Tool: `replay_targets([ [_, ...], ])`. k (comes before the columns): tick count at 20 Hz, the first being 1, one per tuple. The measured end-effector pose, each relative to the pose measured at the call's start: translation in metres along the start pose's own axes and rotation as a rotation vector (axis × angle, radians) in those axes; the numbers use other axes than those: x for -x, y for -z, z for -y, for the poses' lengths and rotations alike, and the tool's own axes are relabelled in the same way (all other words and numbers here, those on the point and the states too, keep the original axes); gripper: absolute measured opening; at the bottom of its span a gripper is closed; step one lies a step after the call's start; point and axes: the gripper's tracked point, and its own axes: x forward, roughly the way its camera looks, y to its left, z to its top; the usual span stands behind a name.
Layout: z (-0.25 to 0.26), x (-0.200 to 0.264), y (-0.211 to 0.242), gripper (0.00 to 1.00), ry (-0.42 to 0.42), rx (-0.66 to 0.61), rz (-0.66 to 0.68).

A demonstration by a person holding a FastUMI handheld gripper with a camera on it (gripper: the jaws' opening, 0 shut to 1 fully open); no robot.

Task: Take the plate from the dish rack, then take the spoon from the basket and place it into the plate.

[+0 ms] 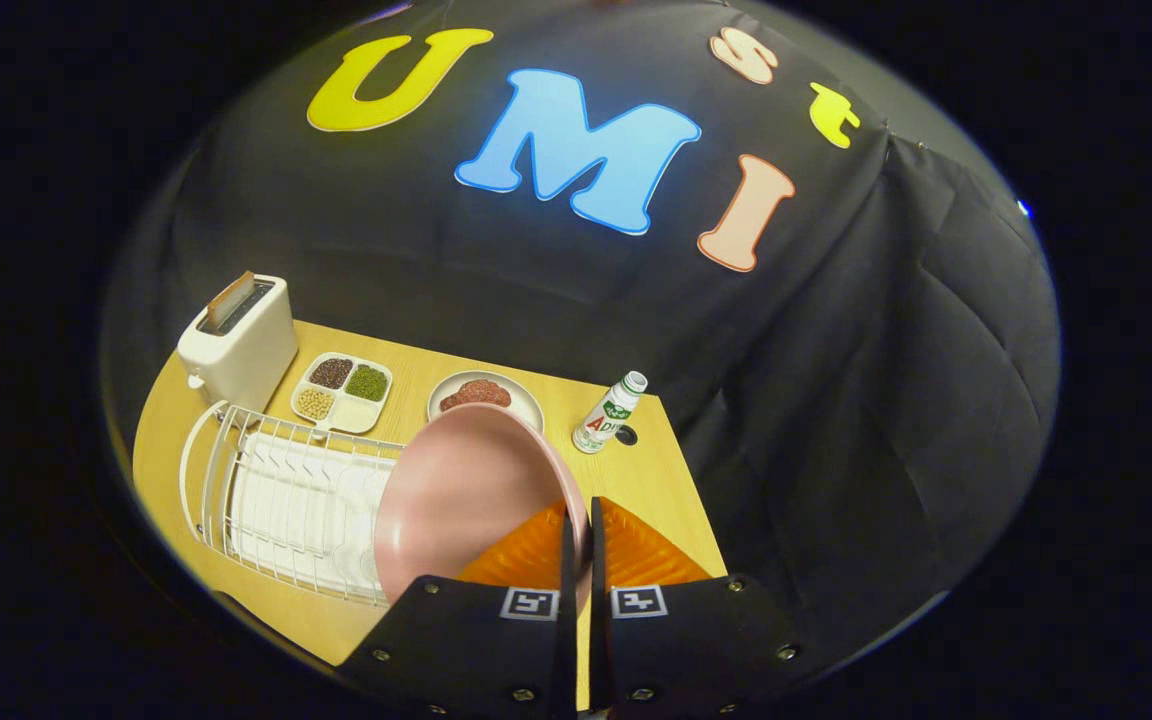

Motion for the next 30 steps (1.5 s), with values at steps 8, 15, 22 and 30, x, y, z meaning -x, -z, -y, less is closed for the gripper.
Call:
replay_targets([
  [8,0.017,0.021,0.052,0.05,-0.166,-0.133,-0.069],
  [15,0.016,0.03,0.107,0.05,-0.36,-0.22,-0.126],
  [22,-0.019,0.02,0.205,0.05,-0.626,-0.315,-0.217],
  [30,-0.05,-0.017,0.269,0.05,-0.75,-0.376,-0.279],
])
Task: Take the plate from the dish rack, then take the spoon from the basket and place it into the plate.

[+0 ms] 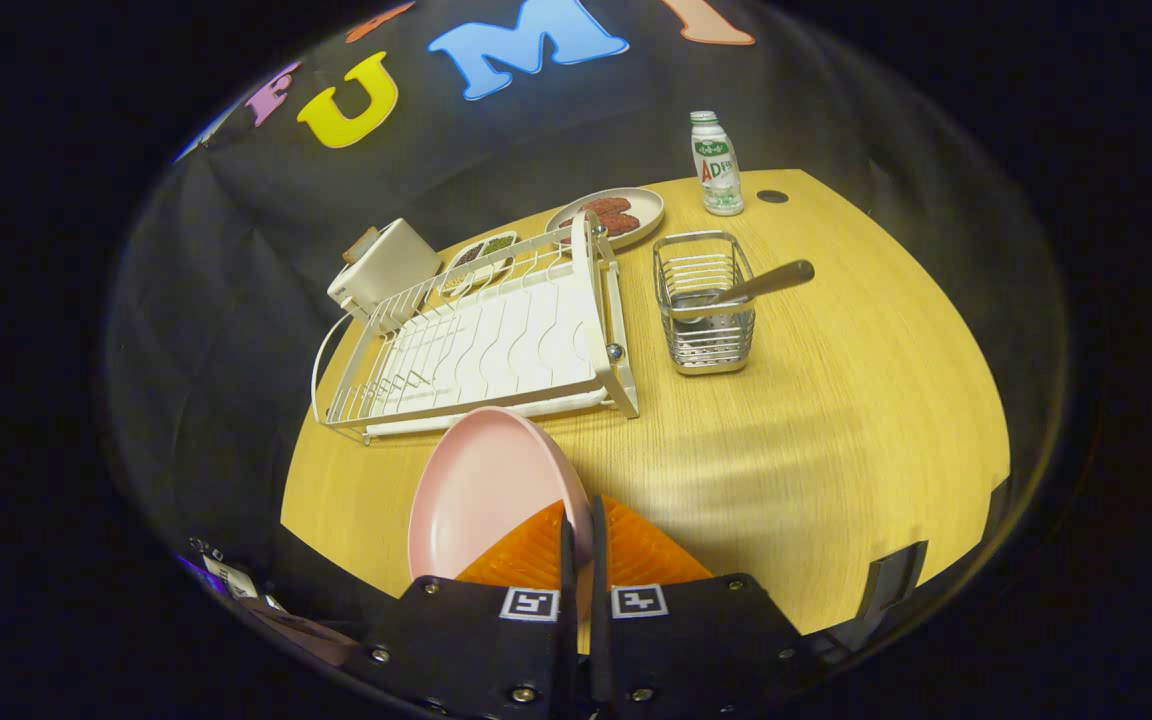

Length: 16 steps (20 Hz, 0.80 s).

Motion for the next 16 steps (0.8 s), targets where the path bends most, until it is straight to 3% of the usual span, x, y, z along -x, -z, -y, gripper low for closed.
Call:
replay_targets([
  [9,0.018,-0.034,0.015,0.05,-0.101,-0.034,-0.054],
  [16,0.036,-0.051,0.02,0.05,-0.049,0.037,-0.048],
])
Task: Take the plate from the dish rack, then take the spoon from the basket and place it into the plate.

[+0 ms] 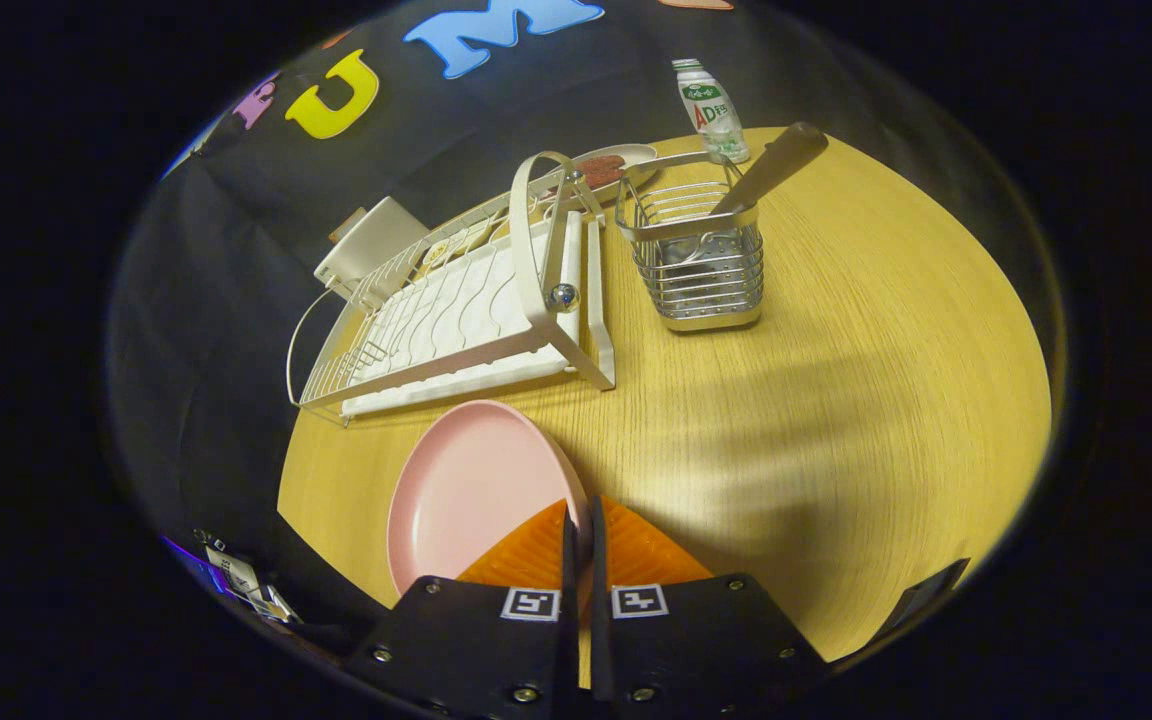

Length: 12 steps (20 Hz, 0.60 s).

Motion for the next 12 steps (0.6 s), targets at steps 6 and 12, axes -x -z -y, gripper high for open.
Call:
replay_targets([
  [6,0.01,0.01,-0.016,0.34,0.055,0.066,0.095],
  [12,0.03,0.06,-0.048,0.37,0.192,0.21,0.298],
])
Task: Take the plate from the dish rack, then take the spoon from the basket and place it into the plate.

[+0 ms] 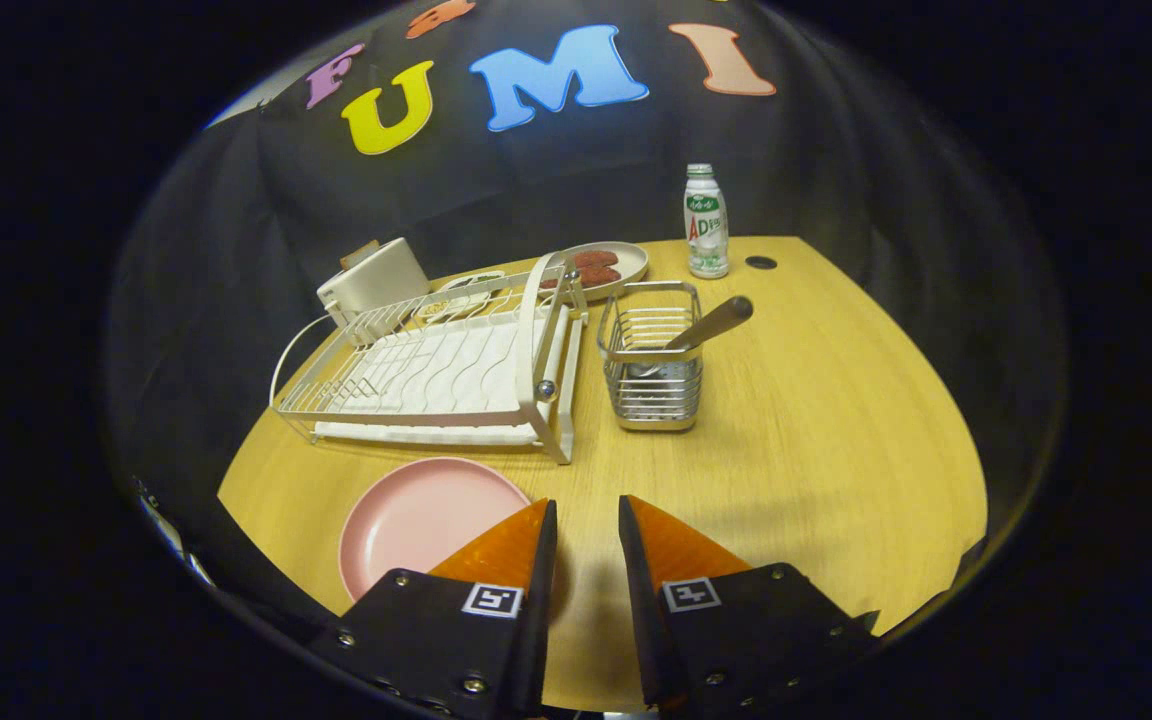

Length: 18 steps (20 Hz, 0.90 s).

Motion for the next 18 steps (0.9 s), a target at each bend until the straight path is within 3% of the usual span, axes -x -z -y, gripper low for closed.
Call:
replay_targets([
  [7,0.046,0.033,-0.077,0.37,0.07,0.09,0.409],
  [18,0.061,-0.023,-0.093,0.37,0.025,0.057,0.5],
])
